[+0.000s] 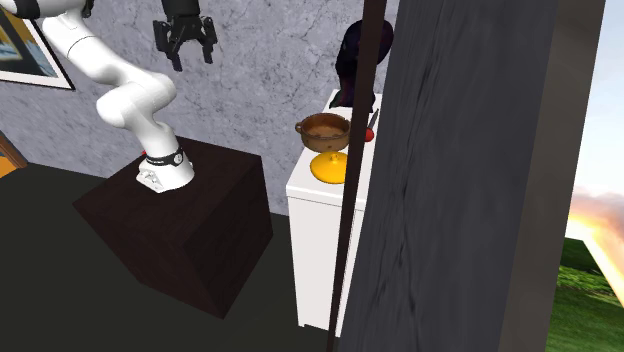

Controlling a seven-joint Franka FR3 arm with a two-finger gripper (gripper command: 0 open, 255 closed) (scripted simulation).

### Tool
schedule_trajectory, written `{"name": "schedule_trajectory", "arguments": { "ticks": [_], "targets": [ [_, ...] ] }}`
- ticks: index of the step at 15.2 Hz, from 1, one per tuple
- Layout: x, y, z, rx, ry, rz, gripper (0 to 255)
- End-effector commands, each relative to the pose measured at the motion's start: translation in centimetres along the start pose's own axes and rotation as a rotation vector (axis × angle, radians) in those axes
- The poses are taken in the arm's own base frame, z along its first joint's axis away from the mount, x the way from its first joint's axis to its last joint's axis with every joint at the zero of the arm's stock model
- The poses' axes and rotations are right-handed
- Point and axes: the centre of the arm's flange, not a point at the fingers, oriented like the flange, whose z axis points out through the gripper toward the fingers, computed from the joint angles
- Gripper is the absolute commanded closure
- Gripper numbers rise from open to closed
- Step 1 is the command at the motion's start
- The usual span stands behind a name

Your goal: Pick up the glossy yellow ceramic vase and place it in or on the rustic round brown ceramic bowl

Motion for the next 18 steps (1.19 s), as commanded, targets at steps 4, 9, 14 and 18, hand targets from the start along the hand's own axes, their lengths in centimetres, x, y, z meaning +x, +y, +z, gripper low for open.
{"name": "schedule_trajectory", "arguments": {
  "ticks": [4,9,14,18],
  "targets": [
    [2.9,-1.6,2.0,0.004,0.003,-0.004,0],
    [7.8,-4.4,5.3,0.012,0.007,-0.012,0],
    [12.7,-7.2,8.5,0.019,0.011,-0.019,0],
    [16.6,-9.5,11.1,0.025,0.014,-0.025,0]
  ]
}}
